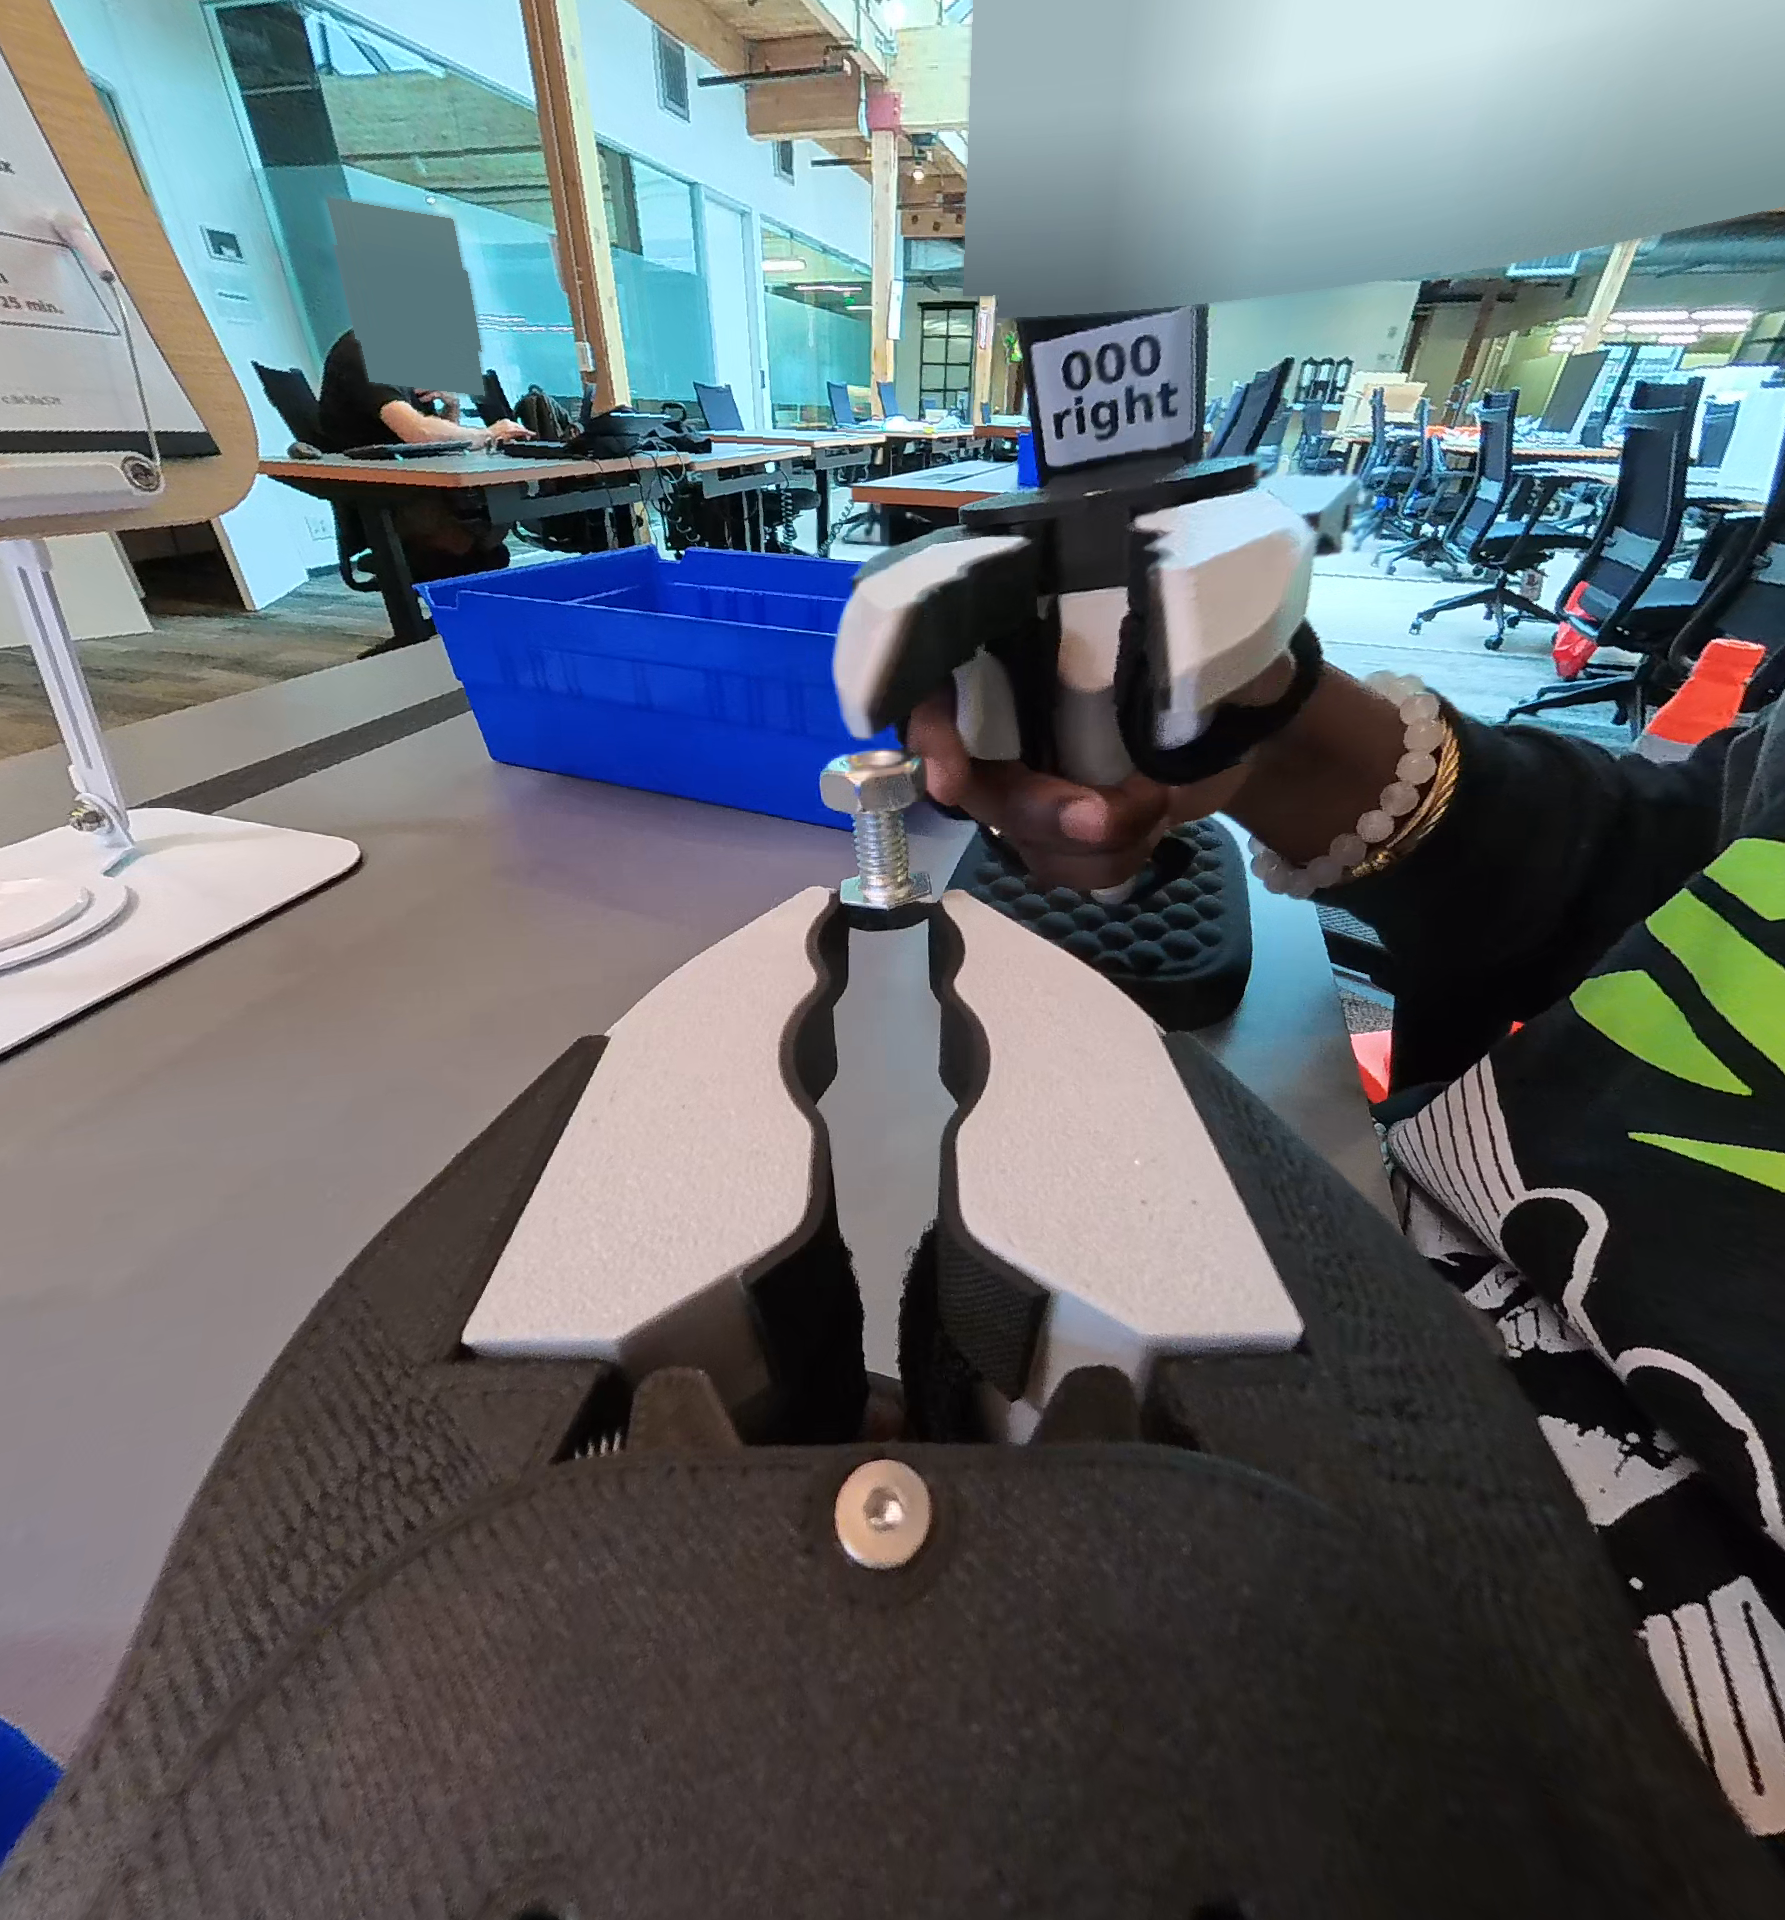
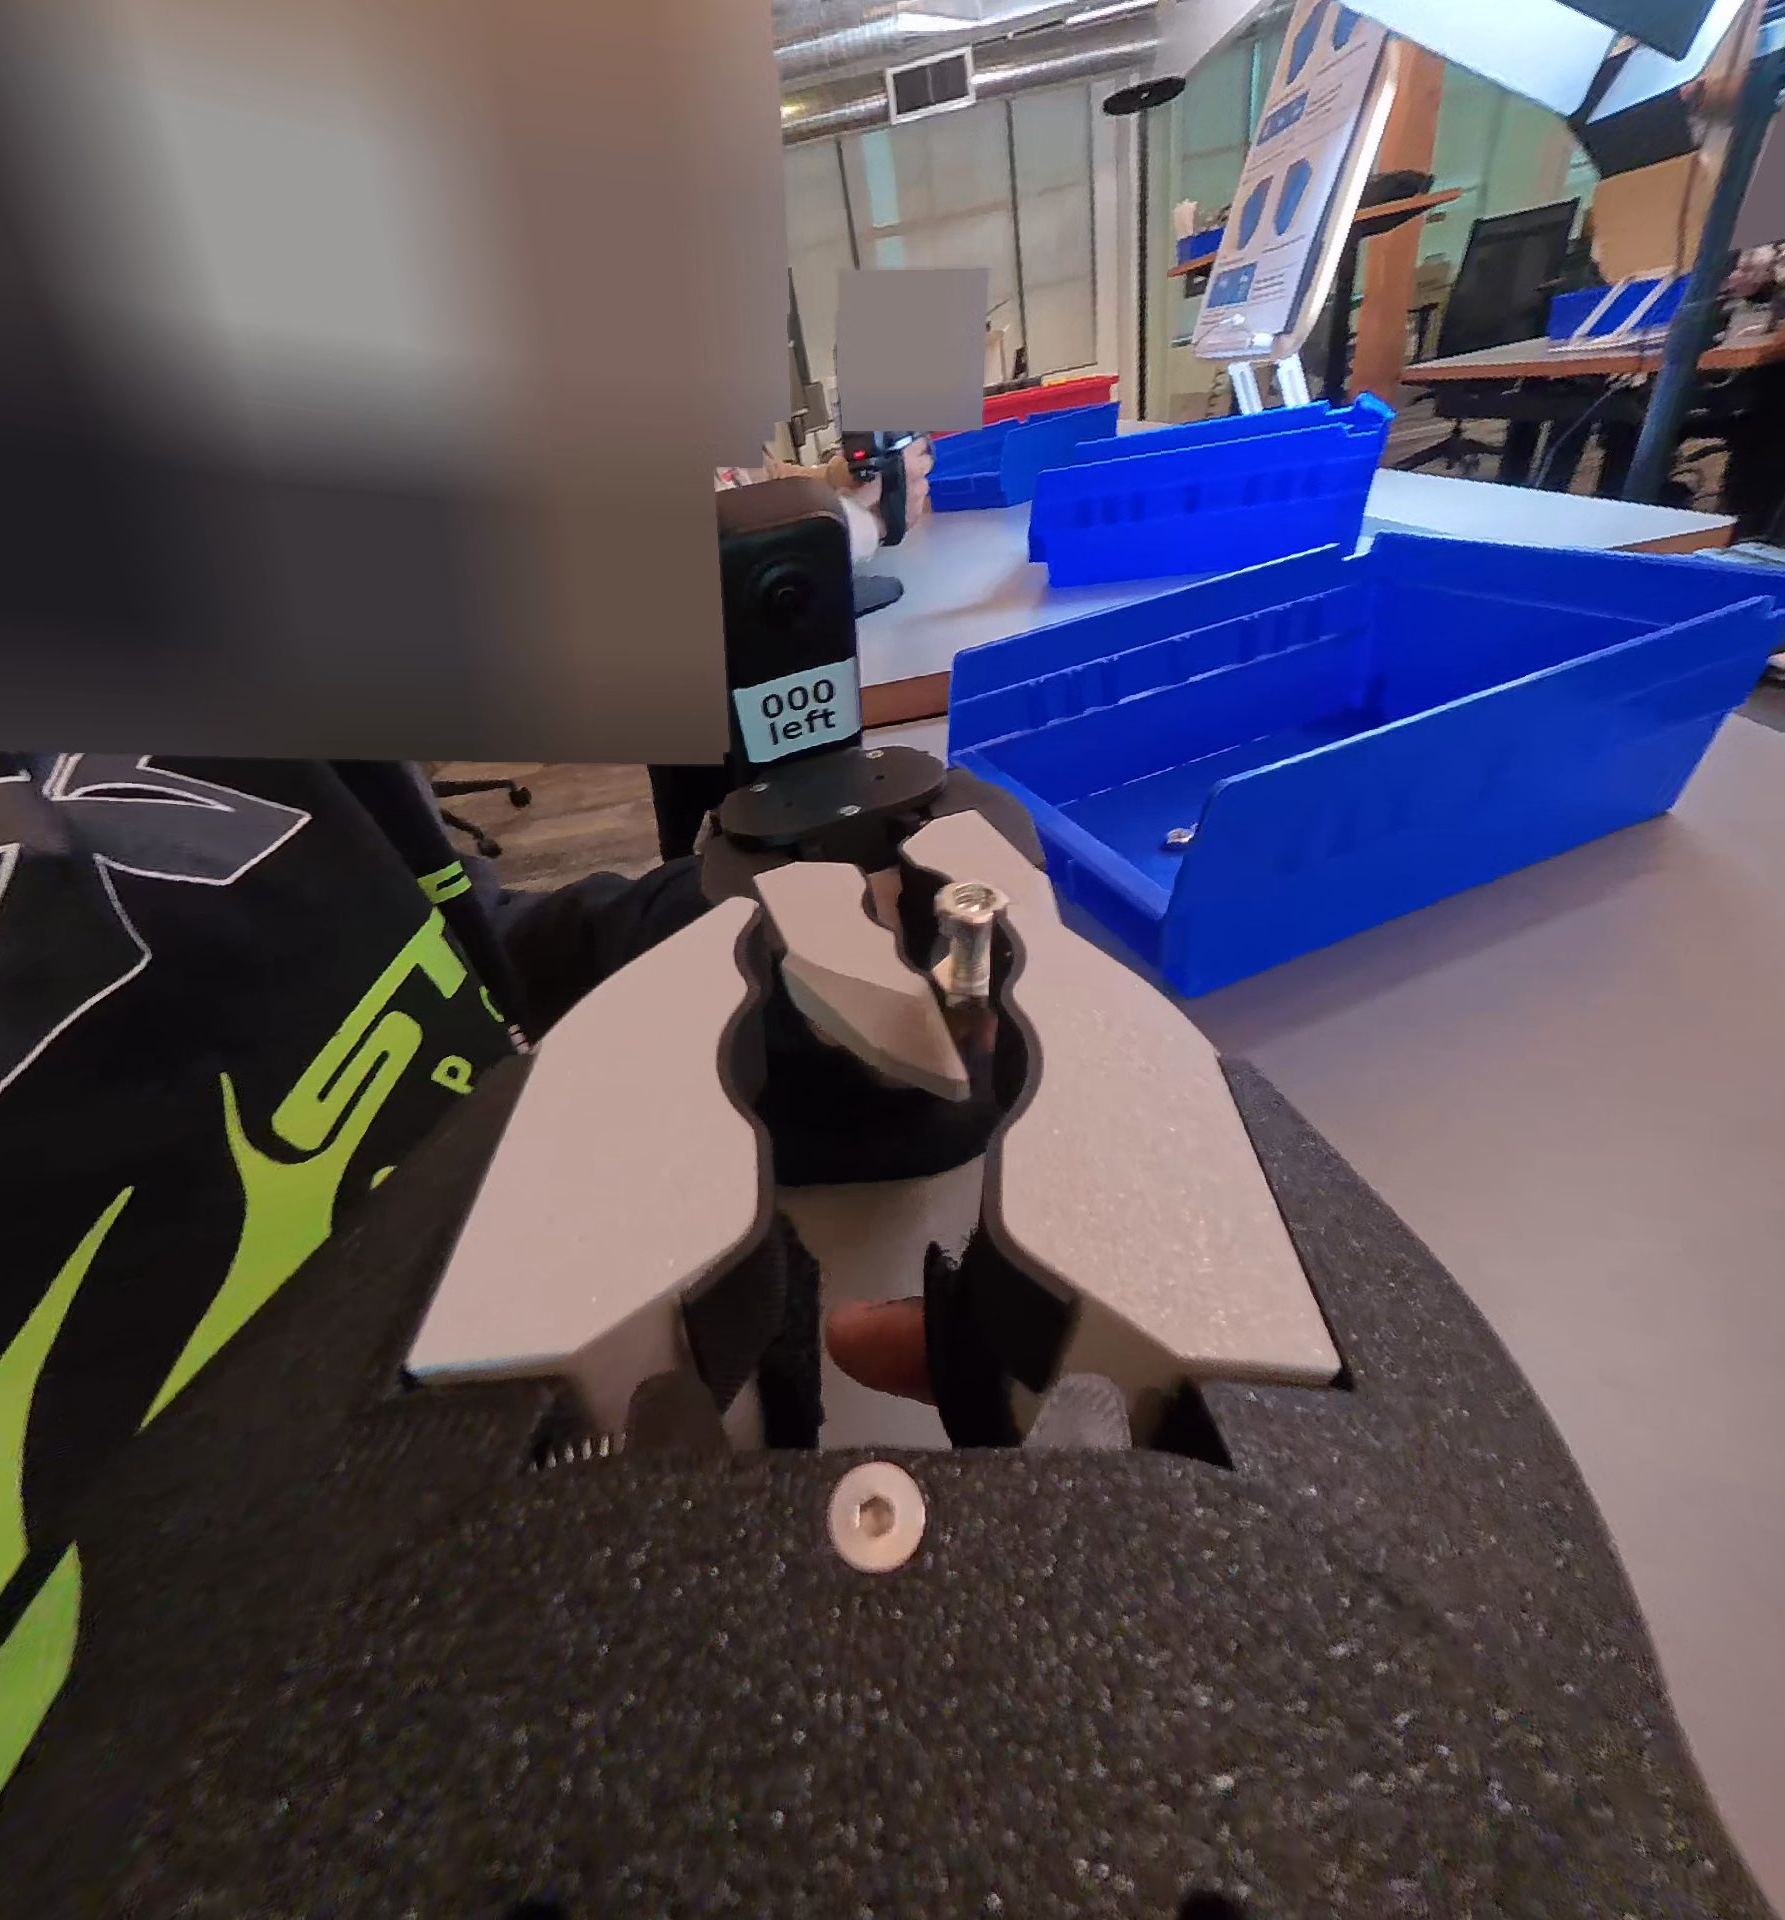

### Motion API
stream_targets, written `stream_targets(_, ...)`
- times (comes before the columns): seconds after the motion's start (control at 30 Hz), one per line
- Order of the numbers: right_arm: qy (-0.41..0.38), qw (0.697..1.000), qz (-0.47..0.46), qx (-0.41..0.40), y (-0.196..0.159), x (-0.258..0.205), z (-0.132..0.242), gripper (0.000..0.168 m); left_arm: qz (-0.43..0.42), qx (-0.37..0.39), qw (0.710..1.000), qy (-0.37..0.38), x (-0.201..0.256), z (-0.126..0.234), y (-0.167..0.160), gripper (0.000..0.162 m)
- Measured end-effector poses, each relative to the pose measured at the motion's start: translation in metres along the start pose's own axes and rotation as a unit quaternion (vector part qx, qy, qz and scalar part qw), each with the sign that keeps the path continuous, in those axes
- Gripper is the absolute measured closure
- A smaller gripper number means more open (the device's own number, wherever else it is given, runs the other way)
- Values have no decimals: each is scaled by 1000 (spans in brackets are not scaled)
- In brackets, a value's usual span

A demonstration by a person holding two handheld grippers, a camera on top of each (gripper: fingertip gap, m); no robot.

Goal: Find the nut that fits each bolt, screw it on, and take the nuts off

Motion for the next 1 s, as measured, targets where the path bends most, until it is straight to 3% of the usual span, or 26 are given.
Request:
stream_targets(0.2,7,1000,11,-6,-5,-1,-15,109,-3,-3,1000,-3,1,0,-1,147)
stream_targets(0.4,4,1000,9,-9,-5,-4,-8,113,-1,-4,1000,1,0,-1,-1,147)
stream_targets(0.57,15,1000,6,-6,-6,-9,3,134,1,-4,1000,3,-1,-1,-1,147)
stream_targets(0.63,-4,1000,11,0,-6,-4,4,134,-1,-5,1000,2,0,-1,-1,147)
stream_targets(0.83,-12,1000,18,1,-10,1,-13,113,-6,-9,1000,-4,2,-2,-2,147)
stream_targets(1.0,1,1000,25,0,-8,-2,-18,114,-4,-10,1000,-4,1,-2,-2,147)
Point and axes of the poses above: each gripper's, where its closed fingertips meet, z back along the fingers, y out of its top, x = y × z across the jaws, the point moved 3 cm from there along z, back along the fingers, and after that the axes turned 7 degrees about z, right-handed, at the moved point
